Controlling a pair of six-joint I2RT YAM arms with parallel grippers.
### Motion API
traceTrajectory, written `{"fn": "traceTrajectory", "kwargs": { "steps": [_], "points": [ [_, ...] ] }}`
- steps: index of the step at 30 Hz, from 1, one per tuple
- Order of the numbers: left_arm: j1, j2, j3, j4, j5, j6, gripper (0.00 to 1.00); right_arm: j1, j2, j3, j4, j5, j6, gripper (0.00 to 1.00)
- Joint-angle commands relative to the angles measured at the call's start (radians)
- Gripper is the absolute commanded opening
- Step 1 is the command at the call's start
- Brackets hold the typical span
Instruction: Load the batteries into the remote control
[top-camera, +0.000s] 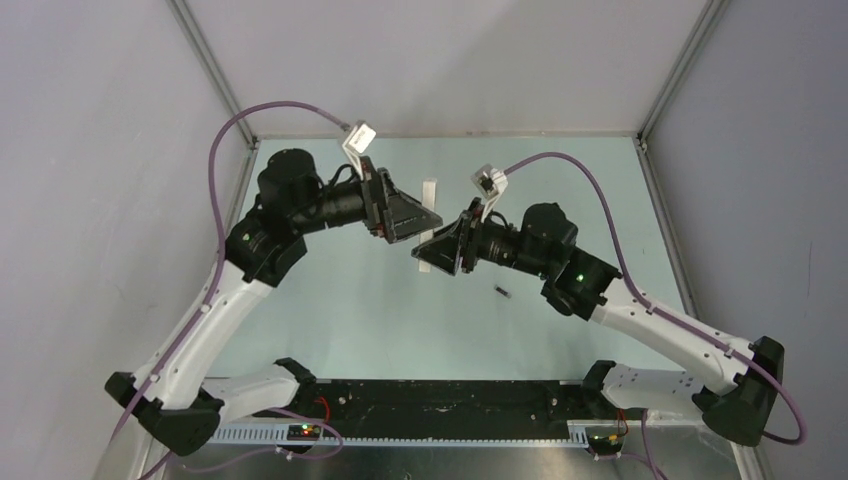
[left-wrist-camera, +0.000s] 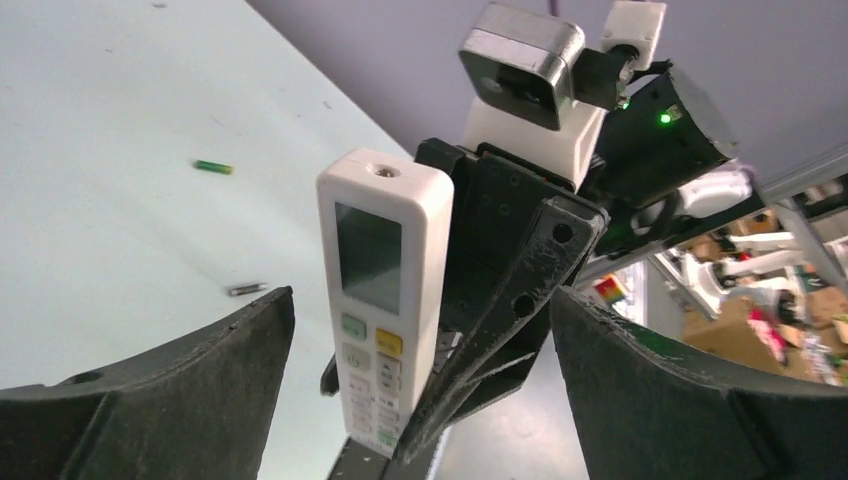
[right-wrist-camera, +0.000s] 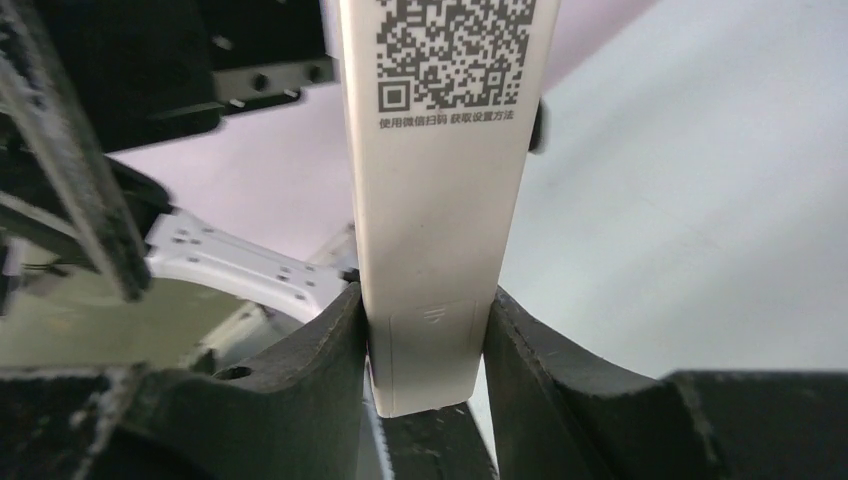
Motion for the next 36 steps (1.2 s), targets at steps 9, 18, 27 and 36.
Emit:
{"fn": "traceTrajectory", "kwargs": {
  "steps": [9,18,27,36],
  "points": [
    [0.014,-0.069,-0.037,-0.142,-0.252,0.169,0.97,0.188,-0.033,0.065,-0.274,0.501,-0.424,0.05],
    [0.004,-0.037,-0.046,-0.218,-0.314,0.203,0.88,0.263,0.042,0.119,-0.31,0.641,-0.509,0.05],
    [0.002,-0.006,-0.045,-0.334,-0.337,0.275,0.81,0.322,0.157,0.205,-0.365,0.764,-0.681,0.05],
    [0.002,0.015,-0.051,-0.389,-0.268,0.301,0.49,0.328,0.185,0.206,-0.362,0.746,-0.701,0.06]
  ]
}}
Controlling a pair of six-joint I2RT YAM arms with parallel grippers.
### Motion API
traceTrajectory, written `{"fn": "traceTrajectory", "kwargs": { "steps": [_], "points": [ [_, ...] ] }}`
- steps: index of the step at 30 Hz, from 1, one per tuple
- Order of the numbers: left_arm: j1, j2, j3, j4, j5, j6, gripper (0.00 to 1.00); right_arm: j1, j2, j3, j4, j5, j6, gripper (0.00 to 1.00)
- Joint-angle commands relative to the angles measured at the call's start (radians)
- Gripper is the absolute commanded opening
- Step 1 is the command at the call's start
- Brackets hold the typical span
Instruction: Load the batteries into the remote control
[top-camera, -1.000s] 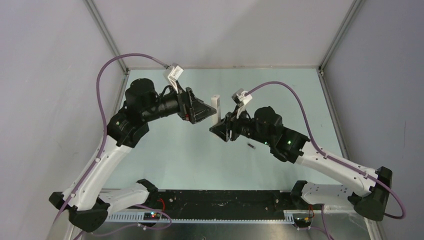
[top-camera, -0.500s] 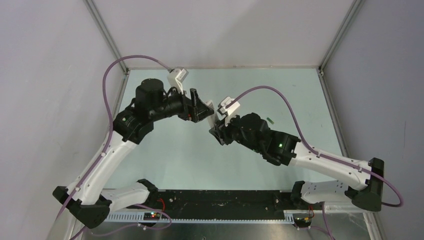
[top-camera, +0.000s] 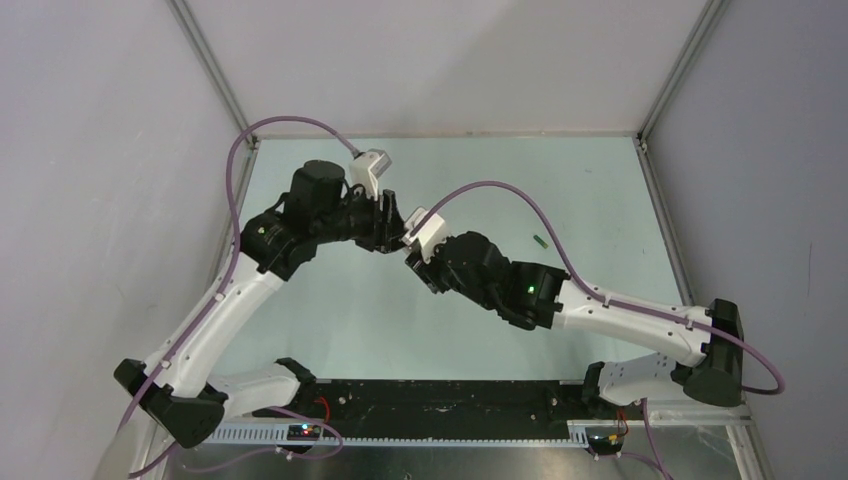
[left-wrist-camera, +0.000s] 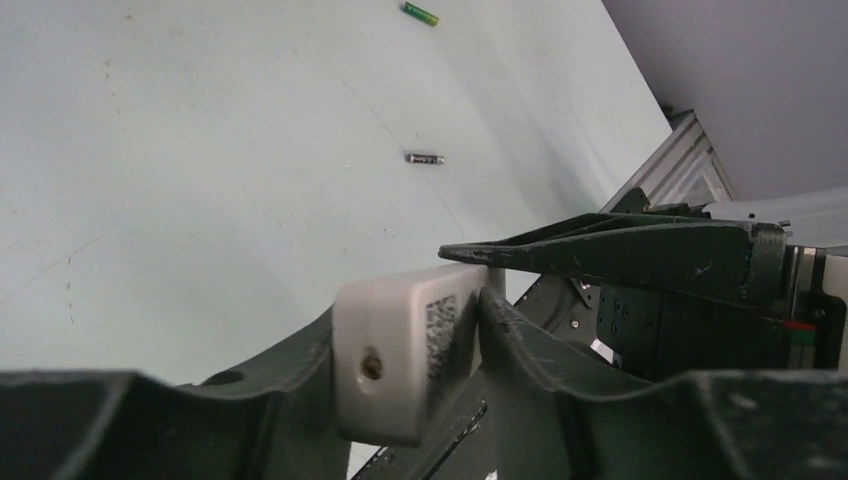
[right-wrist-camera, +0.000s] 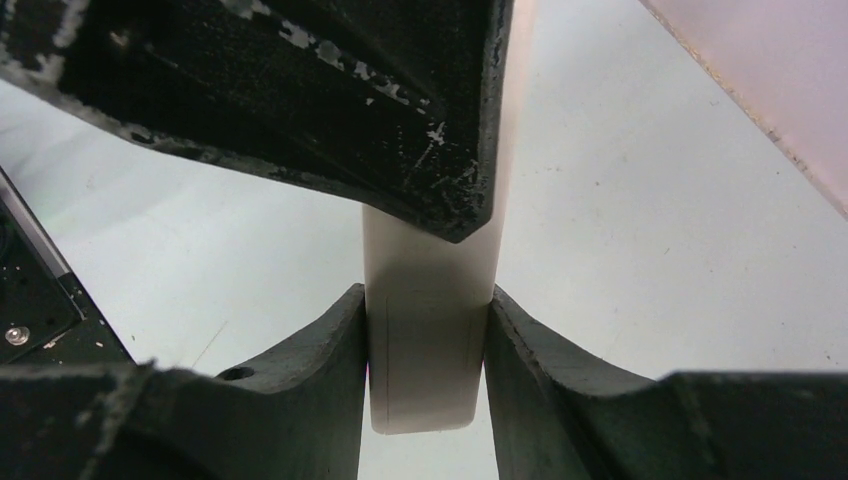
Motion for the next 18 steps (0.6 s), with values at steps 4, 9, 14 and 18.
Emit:
{"fn": "traceTrajectory", "kwargs": {
  "steps": [4,9,14,18],
  "points": [
    [-0.001,0.007,0.004,-0.052,0.076,0.043,0.31,0.006,0.007,0.051,0.034,0.017,-0.029,0.06],
    [-0.001,0.039,0.047,-0.102,0.035,0.014,0.01,0.0,0.012,0.051,0.048,0.011,-0.008,0.08],
    [0.001,0.06,0.078,-0.12,0.025,-0.001,0.0,-0.032,-0.022,0.037,0.056,-0.044,0.049,0.46],
    [0.033,0.063,0.118,-0.119,0.025,-0.018,0.0,-0.115,-0.097,-0.018,0.078,-0.2,0.141,0.87]
  ]
}}
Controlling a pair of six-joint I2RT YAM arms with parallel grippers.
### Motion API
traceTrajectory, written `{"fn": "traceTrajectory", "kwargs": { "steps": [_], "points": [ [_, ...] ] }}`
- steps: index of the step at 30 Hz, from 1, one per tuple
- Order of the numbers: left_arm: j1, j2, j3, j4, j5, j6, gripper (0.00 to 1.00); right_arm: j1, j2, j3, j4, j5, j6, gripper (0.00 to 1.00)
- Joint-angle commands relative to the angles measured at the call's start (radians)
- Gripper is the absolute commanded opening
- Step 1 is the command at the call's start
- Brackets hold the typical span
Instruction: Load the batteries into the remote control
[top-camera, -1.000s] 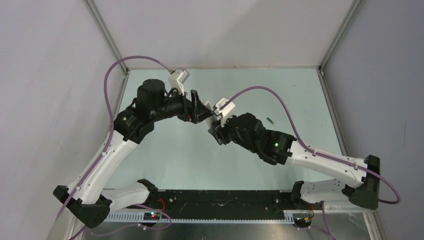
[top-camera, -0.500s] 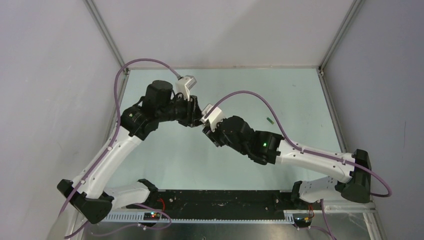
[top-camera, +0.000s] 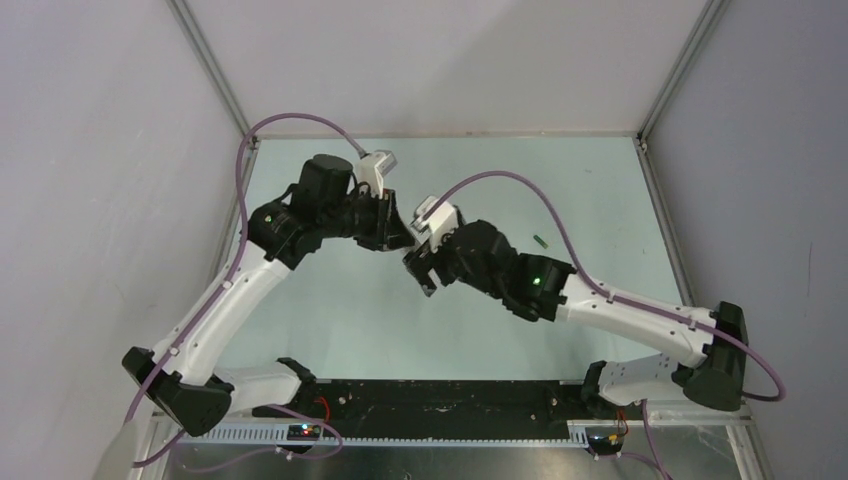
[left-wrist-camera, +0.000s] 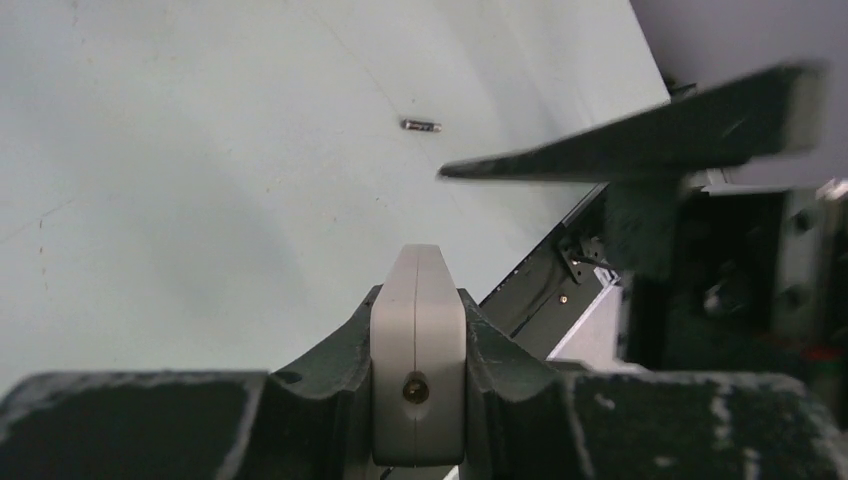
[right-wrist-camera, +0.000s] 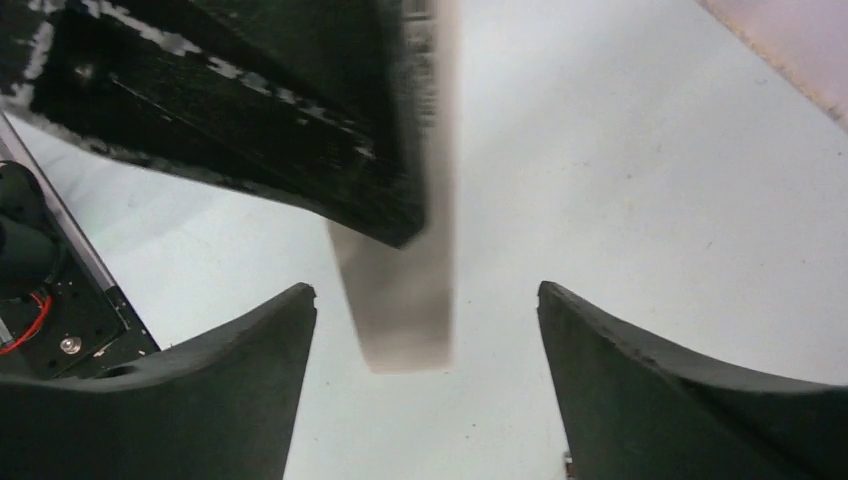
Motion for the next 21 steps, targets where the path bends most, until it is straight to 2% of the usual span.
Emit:
{"fn": "traceTrajectory", "kwargs": {
  "steps": [1,3,7,12,16,21],
  "points": [
    [0.055,0.006,0.086,-0.037,-0.005,-0.018,0.0,-0.111,-0.126,-0.046,0.097,-0.22,0.129,0.92],
    [0.092,0.015,0.123,-0.036,0.024,-0.038,0.0,-0.184,-0.179,-0.091,0.143,-0.367,0.209,0.97],
    [0.118,0.037,0.211,-0.026,0.049,-0.069,0.0,-0.308,-0.248,-0.149,0.239,-0.515,0.38,0.99],
    [0.145,0.062,0.288,-0.006,0.118,-0.136,0.0,-0.418,-0.253,-0.157,0.349,-0.551,0.726,0.98],
    [0.164,0.078,0.322,0.016,0.199,-0.207,0.0,-0.501,-0.206,-0.159,0.496,-0.664,0.987,0.86],
    [0.181,0.102,0.363,0.036,0.262,-0.298,0.0,-0.512,-0.148,-0.159,0.639,-0.711,1.135,0.91]
  ]
}}
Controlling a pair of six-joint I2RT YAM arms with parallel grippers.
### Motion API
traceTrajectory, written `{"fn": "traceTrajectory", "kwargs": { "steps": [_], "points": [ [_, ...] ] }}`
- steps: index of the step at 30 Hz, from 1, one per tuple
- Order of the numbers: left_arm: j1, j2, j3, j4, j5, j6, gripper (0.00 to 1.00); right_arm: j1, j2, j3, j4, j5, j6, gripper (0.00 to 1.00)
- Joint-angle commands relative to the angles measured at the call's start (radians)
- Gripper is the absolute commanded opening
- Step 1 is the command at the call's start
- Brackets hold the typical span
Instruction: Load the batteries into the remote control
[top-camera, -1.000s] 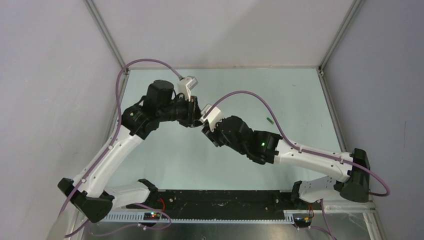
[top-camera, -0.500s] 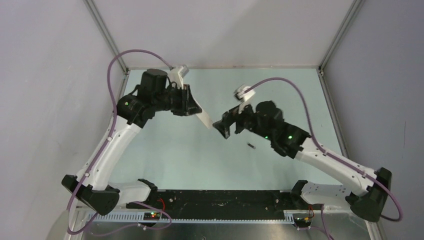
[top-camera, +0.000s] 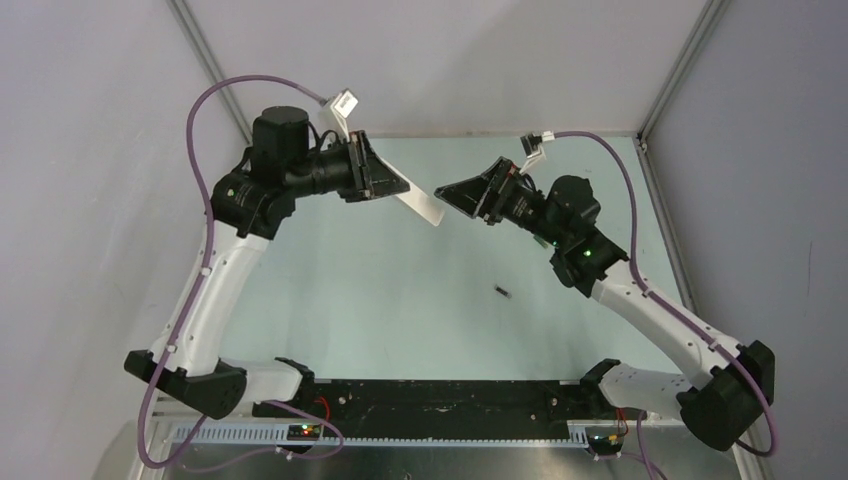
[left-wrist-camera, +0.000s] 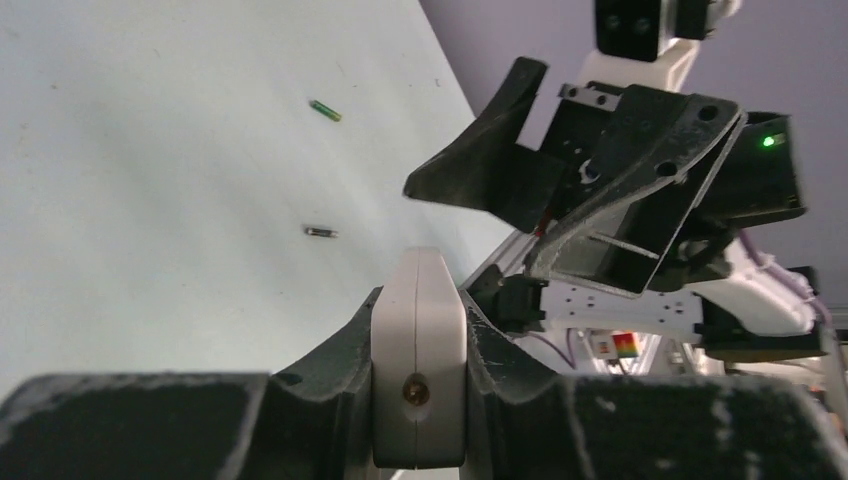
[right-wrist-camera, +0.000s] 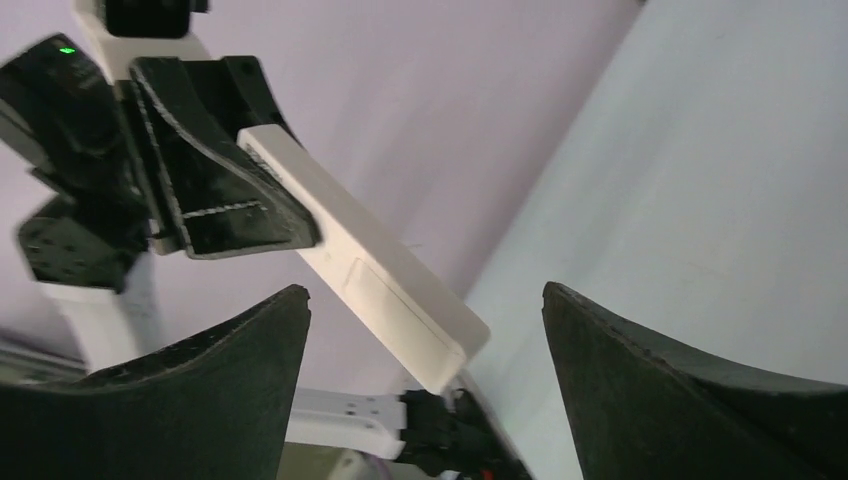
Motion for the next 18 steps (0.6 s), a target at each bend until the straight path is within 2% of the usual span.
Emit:
{"fn": "traceTrajectory", "kwargs": {
  "steps": [1,8,18],
  "points": [
    [0.021,0.018,0.067,0.049,0.105,-0.114,0.0,-0.001,0.039,-0.003,0.219,-0.109,0.246,0.93],
    [0.051,0.03,0.074,0.083,0.123,-0.227,0.0,0.006,0.078,-0.014,0.298,-0.146,0.313,0.97],
    [0.063,0.014,0.012,0.159,0.162,-0.334,0.0,-0.002,0.162,-0.019,0.419,-0.172,0.414,0.9]
  ]
}}
